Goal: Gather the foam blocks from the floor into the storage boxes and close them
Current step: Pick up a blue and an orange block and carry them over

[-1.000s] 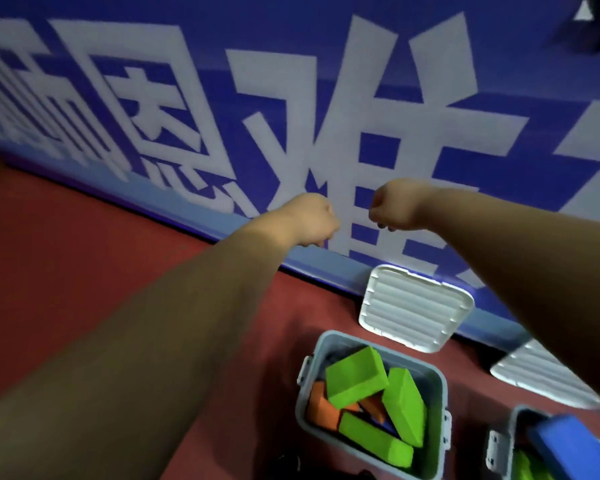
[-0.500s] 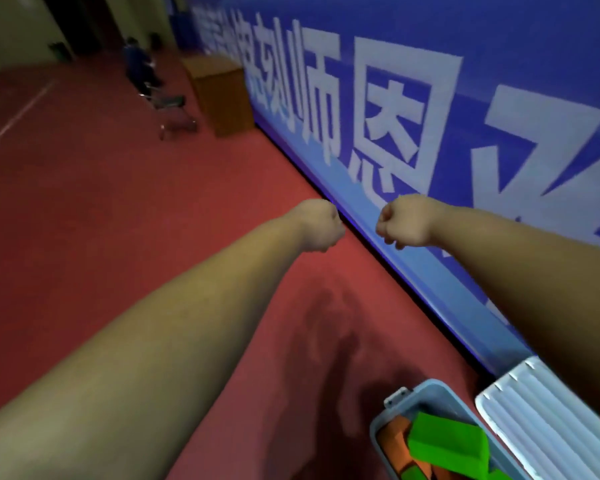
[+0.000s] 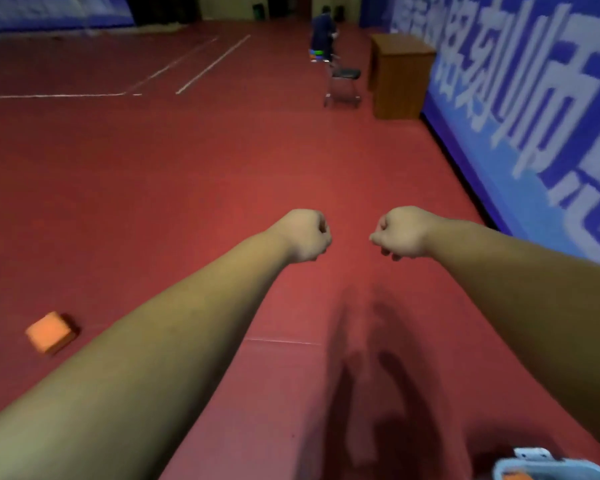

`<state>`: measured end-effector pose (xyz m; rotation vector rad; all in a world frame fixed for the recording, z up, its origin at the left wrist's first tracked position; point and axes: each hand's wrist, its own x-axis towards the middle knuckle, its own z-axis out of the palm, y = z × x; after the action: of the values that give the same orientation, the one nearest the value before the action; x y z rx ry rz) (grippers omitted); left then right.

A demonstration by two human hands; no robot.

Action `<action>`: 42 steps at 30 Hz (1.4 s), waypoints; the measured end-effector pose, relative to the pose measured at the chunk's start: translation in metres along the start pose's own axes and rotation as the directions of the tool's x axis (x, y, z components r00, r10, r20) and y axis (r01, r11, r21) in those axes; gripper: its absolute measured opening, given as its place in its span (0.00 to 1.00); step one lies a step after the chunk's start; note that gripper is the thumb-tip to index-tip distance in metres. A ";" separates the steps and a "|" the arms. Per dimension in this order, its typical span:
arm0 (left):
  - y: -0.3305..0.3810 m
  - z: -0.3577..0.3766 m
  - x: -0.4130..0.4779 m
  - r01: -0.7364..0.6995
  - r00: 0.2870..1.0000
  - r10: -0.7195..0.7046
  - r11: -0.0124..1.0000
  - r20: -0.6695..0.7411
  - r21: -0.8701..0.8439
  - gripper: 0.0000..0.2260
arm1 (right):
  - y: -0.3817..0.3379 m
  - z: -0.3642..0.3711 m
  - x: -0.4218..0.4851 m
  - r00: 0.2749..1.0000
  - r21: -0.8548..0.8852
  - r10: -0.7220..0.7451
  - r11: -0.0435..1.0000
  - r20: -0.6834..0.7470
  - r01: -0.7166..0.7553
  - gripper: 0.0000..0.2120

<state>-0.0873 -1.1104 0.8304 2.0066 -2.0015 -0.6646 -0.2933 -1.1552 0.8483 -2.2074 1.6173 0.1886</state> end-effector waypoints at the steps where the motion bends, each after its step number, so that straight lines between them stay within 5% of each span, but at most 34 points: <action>1: -0.038 -0.016 -0.015 0.040 0.999 -0.040 0.999 -0.016 -0.003 0.10 | -0.044 0.010 0.009 0.998 -0.026 -0.056 0.998 0.001 0.056 0.16; 11: -0.338 -0.126 -0.219 0.432 0.874 -0.464 0.878 -0.148 -0.205 0.11 | -0.415 0.110 0.006 0.850 -0.202 -0.473 0.831 0.232 0.518 0.14; 23: -0.487 -0.117 -0.402 0.703 0.555 -0.821 0.548 -0.131 -0.452 0.11 | -0.630 0.211 0.006 0.620 -0.139 -0.658 0.629 0.428 0.764 0.11; 30: -0.569 -0.115 -0.409 0.767 0.461 -0.885 0.436 -0.069 -0.471 0.11 | -0.724 0.273 0.061 0.502 -0.024 -0.683 0.580 0.530 0.814 0.13; 34: -0.631 -0.120 -0.359 0.790 0.466 -0.885 0.408 0.016 -0.458 0.10 | -0.758 0.304 0.133 0.515 0.153 -0.627 0.708 0.584 0.689 0.13; 42: -0.747 -0.143 -0.245 0.808 0.503 -0.851 0.402 0.149 -0.430 0.11 | -0.791 0.333 0.296 0.636 0.183 -0.504 0.845 0.585 0.502 0.12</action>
<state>0.6480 -0.8599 0.6431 2.5408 -0.4926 -1.0529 0.5858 -1.0869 0.6310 -2.1691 0.6097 0.6630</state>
